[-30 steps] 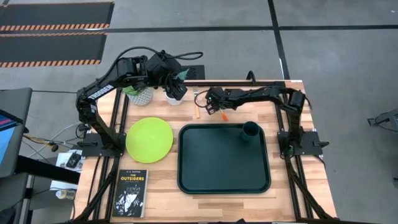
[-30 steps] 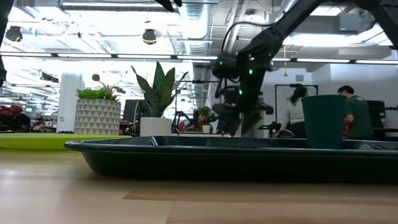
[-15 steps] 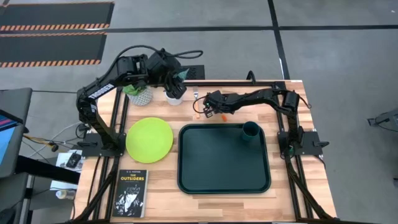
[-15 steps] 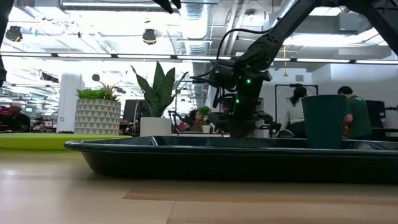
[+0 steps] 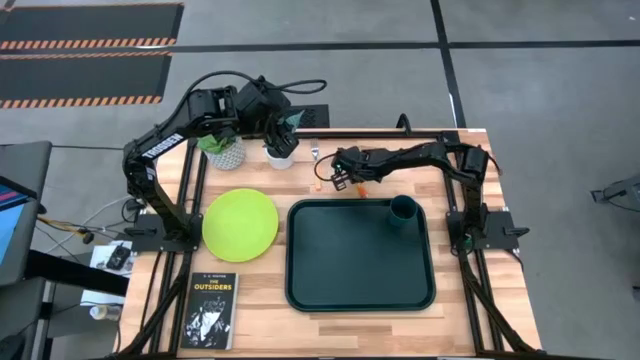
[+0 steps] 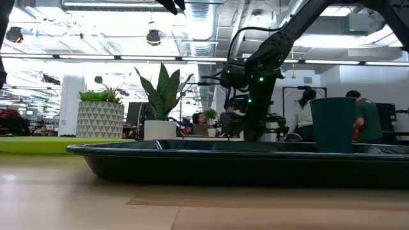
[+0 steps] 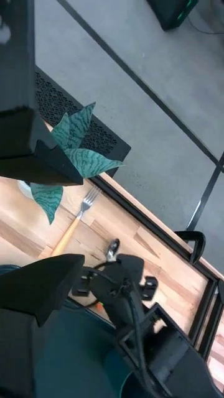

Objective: Pick and place plate/cup/fork/spoon on tray
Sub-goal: Put the orange white spoon on the left side of the black tray

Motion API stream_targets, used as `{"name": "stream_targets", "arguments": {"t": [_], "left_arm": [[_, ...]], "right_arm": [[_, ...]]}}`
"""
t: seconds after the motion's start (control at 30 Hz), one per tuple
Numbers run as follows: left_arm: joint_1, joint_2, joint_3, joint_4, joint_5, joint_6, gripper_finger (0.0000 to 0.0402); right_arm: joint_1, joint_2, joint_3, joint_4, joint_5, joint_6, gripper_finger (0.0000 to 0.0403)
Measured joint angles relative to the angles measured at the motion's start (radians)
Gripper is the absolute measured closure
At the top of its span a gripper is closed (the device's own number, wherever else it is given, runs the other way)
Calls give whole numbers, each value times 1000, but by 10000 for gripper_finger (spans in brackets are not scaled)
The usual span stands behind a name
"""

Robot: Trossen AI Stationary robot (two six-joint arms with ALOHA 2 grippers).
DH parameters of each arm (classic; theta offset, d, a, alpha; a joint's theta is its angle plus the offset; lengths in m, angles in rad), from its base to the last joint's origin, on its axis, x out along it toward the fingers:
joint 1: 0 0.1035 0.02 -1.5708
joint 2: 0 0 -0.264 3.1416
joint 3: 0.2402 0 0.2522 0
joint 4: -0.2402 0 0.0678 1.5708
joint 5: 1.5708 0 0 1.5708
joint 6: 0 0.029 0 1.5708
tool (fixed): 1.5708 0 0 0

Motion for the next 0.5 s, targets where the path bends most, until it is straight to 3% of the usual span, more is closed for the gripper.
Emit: {"name": "stream_targets", "arguments": {"t": [0.33,0.5], "left_arm": [[12,0,0,10,7,18,223],[83,0,0,39,123,24,223]], "right_arm": [[-8,-114,-1,-126,11,-21,400],[1,-204,1,-131,17,-31,400]]}}
